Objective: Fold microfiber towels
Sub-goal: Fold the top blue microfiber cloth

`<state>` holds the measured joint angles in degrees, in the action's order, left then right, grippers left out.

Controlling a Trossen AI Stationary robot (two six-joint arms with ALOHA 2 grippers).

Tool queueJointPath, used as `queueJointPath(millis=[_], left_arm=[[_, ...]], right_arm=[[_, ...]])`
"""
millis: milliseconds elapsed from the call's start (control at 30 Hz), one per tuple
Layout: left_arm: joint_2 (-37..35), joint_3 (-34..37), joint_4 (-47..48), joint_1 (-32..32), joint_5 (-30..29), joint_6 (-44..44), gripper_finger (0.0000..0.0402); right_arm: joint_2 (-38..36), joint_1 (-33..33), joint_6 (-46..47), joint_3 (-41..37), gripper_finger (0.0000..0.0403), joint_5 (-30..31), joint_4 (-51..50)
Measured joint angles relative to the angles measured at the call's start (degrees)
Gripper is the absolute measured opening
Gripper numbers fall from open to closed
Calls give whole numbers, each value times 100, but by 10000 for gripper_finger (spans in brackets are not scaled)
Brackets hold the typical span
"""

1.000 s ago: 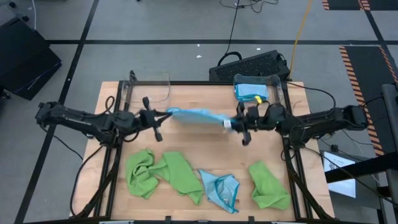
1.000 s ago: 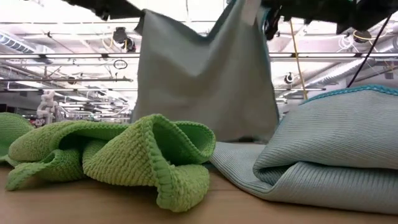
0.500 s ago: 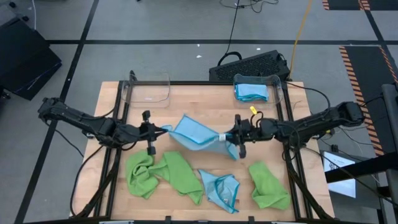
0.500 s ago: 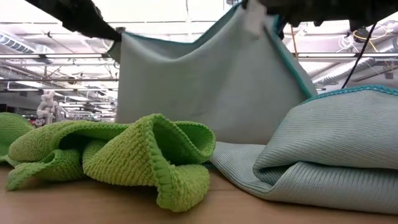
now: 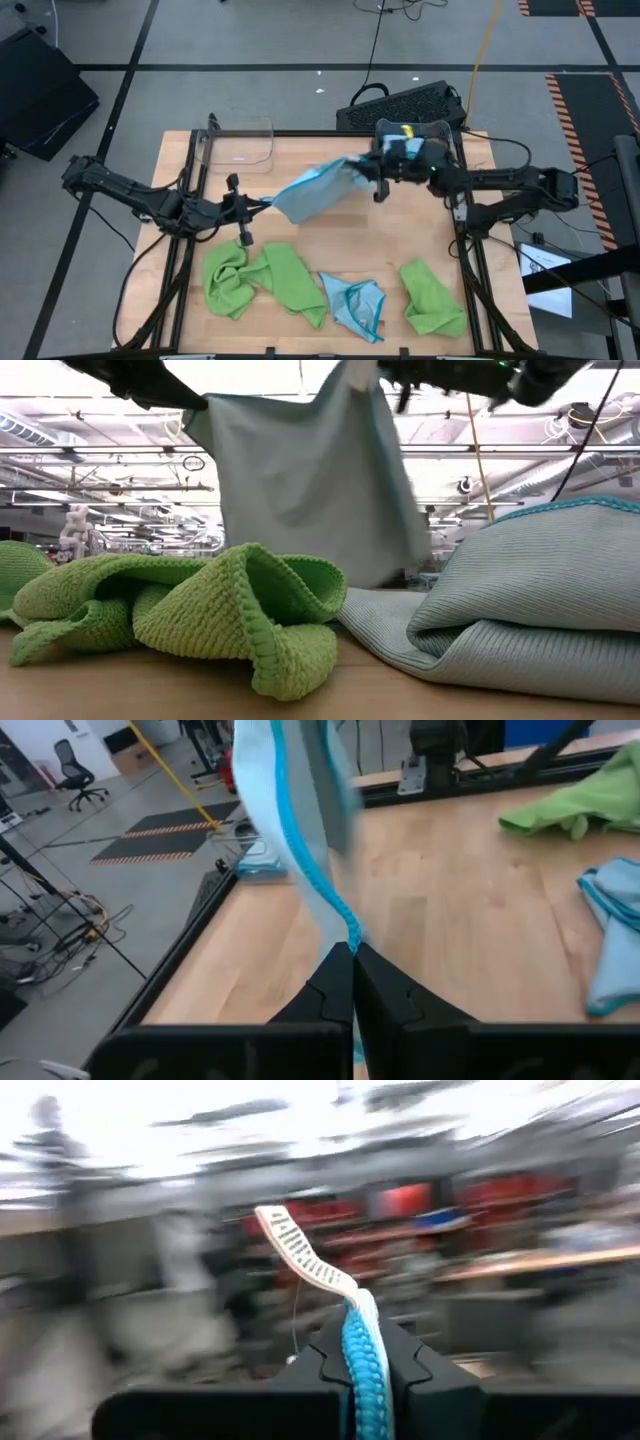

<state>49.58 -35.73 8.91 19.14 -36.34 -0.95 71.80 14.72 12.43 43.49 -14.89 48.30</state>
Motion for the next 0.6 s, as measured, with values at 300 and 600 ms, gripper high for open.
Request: queueJointPath(millis=[300,600], left_arm=[[0,0,317,475,-165,108,3],[-209,0,339,571,-914,-177,4]], right_arm=[[422,-729,492,378,2,-2435,-1658],[75,-1036,451,59,2,-878,-2890]])
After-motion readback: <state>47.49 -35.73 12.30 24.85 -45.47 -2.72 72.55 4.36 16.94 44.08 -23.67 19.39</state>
